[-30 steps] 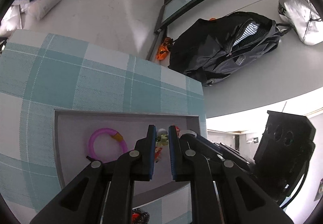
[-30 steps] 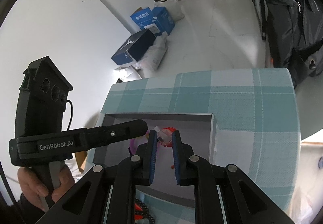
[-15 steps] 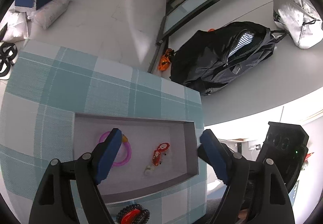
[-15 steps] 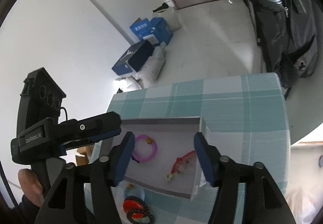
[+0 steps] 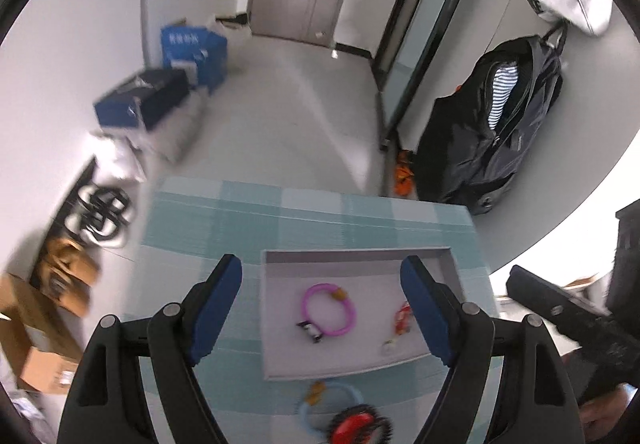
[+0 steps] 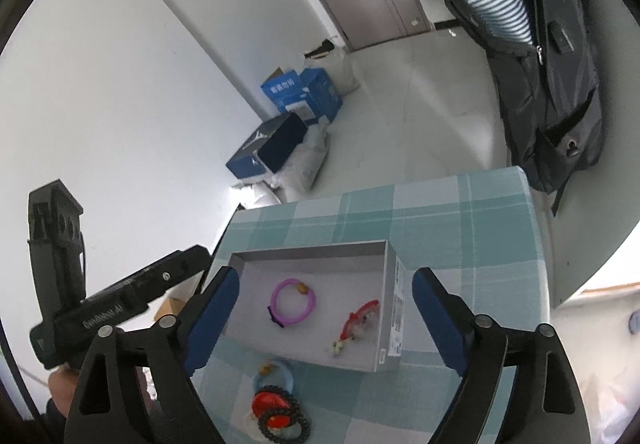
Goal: Organize jewelry
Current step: 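Withdraw both tools from the box back over the table, then lower the right tool onto the black beaded bracelet and close, then lift the bracelet with the right tool while the left tool approaches the white badge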
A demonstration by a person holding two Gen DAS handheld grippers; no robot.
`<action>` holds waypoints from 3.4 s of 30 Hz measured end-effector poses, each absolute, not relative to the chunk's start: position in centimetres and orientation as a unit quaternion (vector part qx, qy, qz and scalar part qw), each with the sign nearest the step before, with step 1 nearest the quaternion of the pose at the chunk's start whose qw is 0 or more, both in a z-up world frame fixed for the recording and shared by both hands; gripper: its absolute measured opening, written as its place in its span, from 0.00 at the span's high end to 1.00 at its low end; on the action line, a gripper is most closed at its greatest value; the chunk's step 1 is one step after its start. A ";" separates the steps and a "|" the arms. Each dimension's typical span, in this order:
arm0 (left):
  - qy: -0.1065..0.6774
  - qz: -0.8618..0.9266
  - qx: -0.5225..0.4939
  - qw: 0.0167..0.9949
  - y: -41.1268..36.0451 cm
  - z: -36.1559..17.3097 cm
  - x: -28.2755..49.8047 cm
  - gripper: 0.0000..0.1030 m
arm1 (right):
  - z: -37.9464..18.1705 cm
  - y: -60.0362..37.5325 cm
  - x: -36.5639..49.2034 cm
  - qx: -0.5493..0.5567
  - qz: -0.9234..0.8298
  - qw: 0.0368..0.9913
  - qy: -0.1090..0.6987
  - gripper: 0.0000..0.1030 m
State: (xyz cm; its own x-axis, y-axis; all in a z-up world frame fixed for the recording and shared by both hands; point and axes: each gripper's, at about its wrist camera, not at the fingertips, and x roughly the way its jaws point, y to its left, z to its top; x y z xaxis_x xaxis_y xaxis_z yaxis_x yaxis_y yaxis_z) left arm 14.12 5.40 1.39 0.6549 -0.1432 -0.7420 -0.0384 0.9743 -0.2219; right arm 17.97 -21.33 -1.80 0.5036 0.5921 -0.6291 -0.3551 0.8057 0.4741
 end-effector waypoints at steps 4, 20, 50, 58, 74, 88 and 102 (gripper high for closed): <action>0.402 -0.007 -0.086 0.912 5.3 1.8 12.8 0.24 | -1.2 -21.5 16.3 0.131 0.273 0.866 0.398 0.08; 0.435 0.010 -0.100 0.895 5.4 -0.7 6.2 0.24 | -2.6 -21.4 8.8 0.096 0.261 0.870 0.408 0.00; 0.479 -0.018 -0.159 0.863 9.7 -4.4 0.7 0.09 | -9.1 -14.6 6.9 0.010 0.286 0.821 0.495 0.00; 0.484 -0.021 -0.173 0.857 10.6 -4.6 0.3 0.09 | -10.5 -13.0 7.7 -0.017 0.273 0.819 0.505 0.02; 0.502 -0.023 -0.198 0.842 11.5 -5.4 0.8 0.09 | -10.9 -12.4 8.1 -0.043 0.272 0.815 0.510 0.51; 0.504 -0.031 -0.187 0.842 10.8 -5.4 0.8 0.09 | -9.9 -13.1 7.6 -0.027 0.275 0.821 0.499 0.58; 0.524 -0.049 -0.144 0.838 7.3 -6.4 2.2 0.09 | -7.1 -16.5 7.6 0.031 0.275 0.836 0.475 0.58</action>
